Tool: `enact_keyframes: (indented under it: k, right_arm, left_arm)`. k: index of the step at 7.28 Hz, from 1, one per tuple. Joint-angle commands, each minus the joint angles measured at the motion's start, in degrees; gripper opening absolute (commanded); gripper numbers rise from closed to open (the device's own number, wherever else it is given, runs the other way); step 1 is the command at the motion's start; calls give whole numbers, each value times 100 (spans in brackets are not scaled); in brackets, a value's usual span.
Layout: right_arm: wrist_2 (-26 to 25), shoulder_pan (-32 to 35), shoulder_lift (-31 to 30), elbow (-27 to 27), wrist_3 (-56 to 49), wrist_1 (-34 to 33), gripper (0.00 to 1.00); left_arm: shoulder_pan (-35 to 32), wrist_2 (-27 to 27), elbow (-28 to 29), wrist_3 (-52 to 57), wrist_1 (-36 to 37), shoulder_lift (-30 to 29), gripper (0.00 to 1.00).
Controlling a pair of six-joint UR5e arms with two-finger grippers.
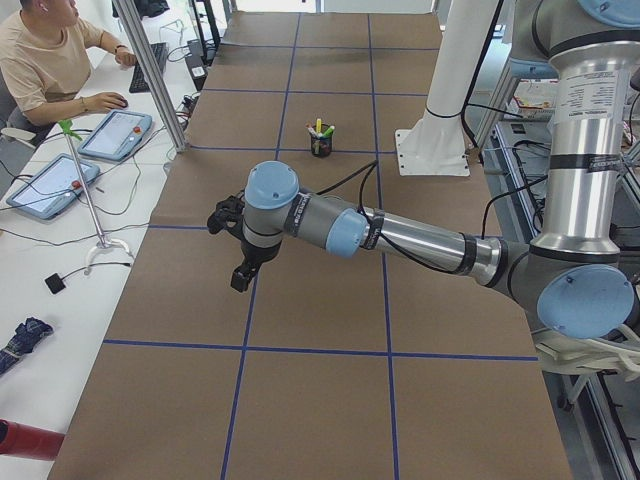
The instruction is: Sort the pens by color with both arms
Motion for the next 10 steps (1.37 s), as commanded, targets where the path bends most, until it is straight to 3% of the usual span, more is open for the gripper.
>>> enact_keyframes:
  k: [1,3,5,8,10]
  right_arm:
    - [1,-187,152,23,170,87,100]
    - [-16,-346,223,41,171,123,100]
    - [-25,-514,232,50,310,131,100]
    - [-25,-541,232,59,311,140,100]
    - [-25,-549,232,59,311,131,100]
  left_arm:
    - [166,-185,-163,-35,-525,-62,100]
    - [282,-177,-312,-829,-623,-150,100]
    - [1016,-98,-286,-1394,-423,-632,100]
    - [1809,-54,-260,-1512,1253,-1967,100]
    - [2591,479,-181,-1529,2104,-2712,100]
